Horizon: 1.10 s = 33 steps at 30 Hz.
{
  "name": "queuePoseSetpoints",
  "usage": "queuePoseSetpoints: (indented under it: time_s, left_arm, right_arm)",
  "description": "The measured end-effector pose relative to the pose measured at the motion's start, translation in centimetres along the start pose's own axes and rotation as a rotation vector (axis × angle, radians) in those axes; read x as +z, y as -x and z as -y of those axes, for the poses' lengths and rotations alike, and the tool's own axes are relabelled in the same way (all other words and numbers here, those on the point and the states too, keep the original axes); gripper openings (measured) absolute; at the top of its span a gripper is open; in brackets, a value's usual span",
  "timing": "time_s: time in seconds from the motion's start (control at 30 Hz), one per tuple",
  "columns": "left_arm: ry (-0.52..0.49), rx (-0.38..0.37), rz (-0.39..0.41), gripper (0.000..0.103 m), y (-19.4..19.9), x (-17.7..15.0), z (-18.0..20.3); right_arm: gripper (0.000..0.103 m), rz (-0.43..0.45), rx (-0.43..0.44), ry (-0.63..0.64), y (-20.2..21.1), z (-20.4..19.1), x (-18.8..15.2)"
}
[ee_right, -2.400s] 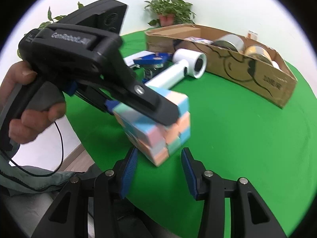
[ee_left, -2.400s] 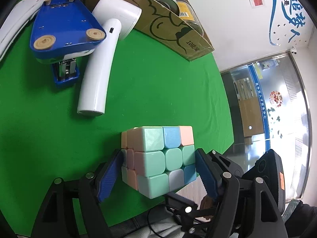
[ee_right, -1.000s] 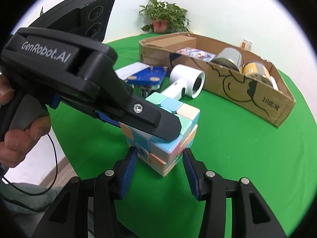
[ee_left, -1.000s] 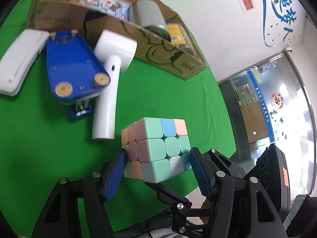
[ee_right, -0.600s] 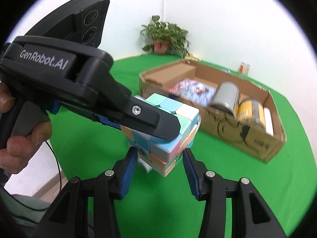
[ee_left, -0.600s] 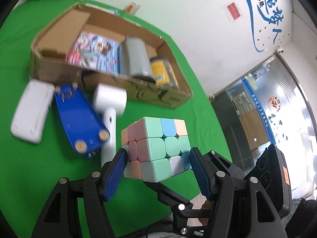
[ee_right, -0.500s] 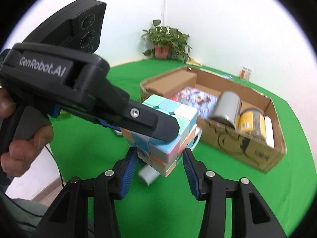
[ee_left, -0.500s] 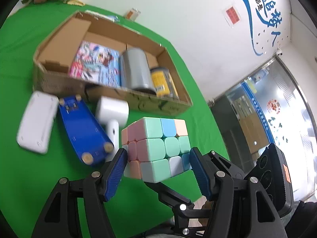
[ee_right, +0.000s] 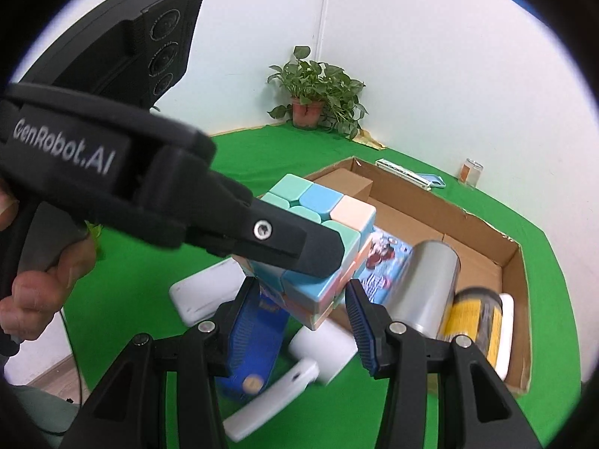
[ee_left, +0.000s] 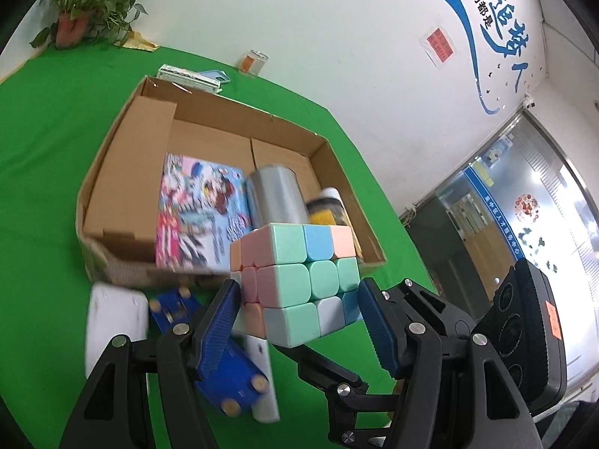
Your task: Organize rigid objects
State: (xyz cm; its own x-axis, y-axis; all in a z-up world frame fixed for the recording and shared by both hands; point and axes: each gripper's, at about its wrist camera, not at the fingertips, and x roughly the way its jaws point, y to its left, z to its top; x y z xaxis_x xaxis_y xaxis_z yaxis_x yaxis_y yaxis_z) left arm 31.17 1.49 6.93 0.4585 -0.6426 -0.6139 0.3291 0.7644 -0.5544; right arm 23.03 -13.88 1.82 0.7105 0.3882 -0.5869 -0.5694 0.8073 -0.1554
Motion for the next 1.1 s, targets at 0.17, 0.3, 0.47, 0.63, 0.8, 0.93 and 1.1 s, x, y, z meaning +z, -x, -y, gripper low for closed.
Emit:
queuePoseSetpoints:
  time_s: [0.17,0.3,0.47,0.63,0.8,0.93,1.1]
  left_arm:
    - [-0.013,0.052,0.003,0.062,-2.2,2.8,-2.3]
    - [-0.014,0.069,-0.022,0.062,-4.4,4.4,-4.2]
    - [-0.008,0.094,-0.056,0.062,-7.0,5.8,-6.6]
    - [0.011,0.109,-0.109,0.059,-9.2,5.6,-8.8]
    - [0.045,0.091,-0.146,0.051,-10.0,4.6,-10.5]
    - [0.060,0.082,-0.132,0.047,-9.2,3.9,-10.9]
    - [0.066,0.076,-0.114,0.047,-8.4,3.5,-10.8]
  right_arm:
    - [0.047,-0.004,0.052,-0.027,-3.3,1.9,1.5]
    - [0.047,-0.041,0.072,-0.040,-6.4,3.2,2.2]
    - [0.047,-0.080,0.134,-0.091,-9.9,4.6,2.9]
    - [0.047,-0.154,0.183,-0.164,-12.7,5.0,2.5]
    - [0.048,-0.223,0.193,-0.177,-13.7,4.4,1.4]
    - [0.049,-0.208,0.246,-0.244,-12.8,5.8,0.8]
    - [0.046,-0.189,0.295,-0.229,-12.2,5.5,1.1]
